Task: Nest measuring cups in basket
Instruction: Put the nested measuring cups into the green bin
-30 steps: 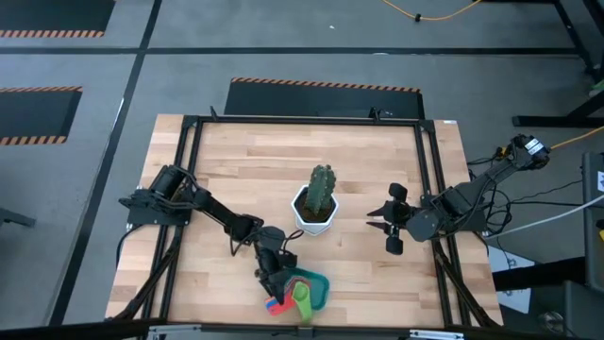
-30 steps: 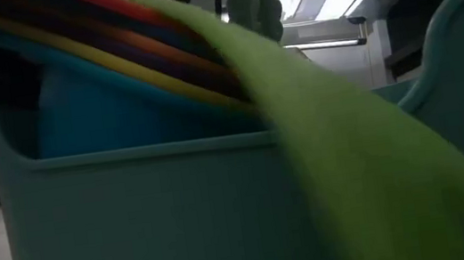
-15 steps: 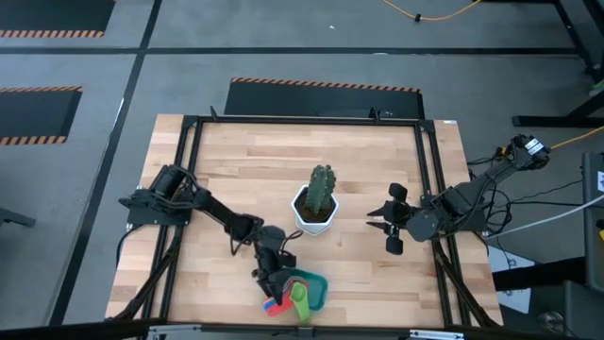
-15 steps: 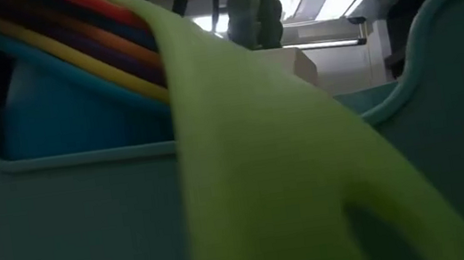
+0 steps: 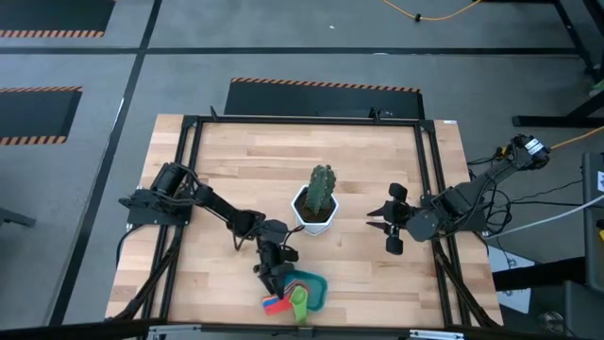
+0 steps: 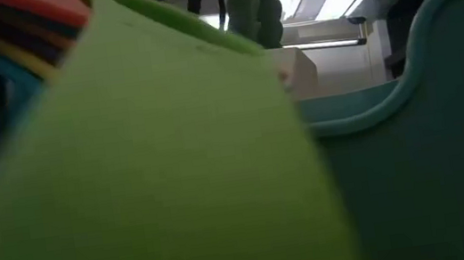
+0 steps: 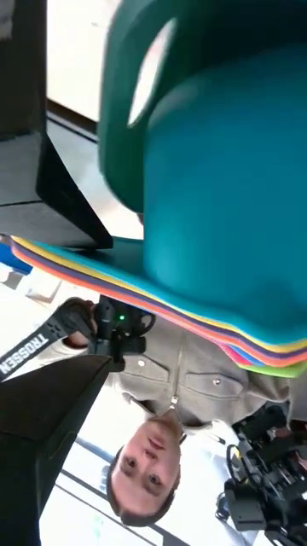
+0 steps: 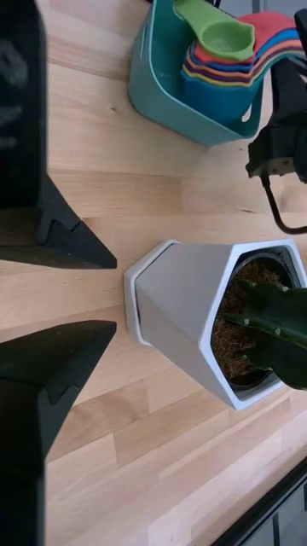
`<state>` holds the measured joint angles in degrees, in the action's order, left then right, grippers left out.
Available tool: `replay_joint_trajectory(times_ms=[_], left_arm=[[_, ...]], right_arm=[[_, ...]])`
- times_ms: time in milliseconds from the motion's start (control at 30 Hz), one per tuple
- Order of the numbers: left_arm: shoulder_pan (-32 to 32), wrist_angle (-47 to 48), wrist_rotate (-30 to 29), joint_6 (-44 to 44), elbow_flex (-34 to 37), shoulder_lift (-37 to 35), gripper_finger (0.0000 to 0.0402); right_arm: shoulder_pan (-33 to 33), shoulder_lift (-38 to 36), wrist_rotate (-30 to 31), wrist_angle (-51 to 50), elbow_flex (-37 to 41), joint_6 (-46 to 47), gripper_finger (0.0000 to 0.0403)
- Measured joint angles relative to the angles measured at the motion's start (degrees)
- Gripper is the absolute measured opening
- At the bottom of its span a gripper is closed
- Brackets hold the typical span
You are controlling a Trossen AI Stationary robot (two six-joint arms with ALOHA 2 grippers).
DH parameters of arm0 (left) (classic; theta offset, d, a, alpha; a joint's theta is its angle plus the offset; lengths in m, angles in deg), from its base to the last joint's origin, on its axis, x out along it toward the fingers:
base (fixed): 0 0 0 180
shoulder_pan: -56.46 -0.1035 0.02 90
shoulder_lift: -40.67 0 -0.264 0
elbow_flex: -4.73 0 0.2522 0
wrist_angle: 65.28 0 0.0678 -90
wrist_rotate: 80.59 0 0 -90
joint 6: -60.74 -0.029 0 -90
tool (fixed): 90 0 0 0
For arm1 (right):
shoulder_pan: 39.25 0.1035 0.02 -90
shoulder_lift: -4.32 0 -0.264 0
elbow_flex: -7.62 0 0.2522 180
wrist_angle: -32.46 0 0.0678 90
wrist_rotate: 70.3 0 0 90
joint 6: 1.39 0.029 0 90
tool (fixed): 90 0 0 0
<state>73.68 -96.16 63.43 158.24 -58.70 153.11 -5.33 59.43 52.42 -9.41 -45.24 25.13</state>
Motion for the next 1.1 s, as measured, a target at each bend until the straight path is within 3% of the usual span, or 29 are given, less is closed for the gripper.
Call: replay_joint_trajectory(times_ms=[1100], left_arm=[[-2.36, 0.04, 8.72, 4.43, 0.0, -0.09, 0.0207]], right_arm=[[0.0, 0.0, 0.01, 0.0, 0.01, 0.01, 0.0113]])
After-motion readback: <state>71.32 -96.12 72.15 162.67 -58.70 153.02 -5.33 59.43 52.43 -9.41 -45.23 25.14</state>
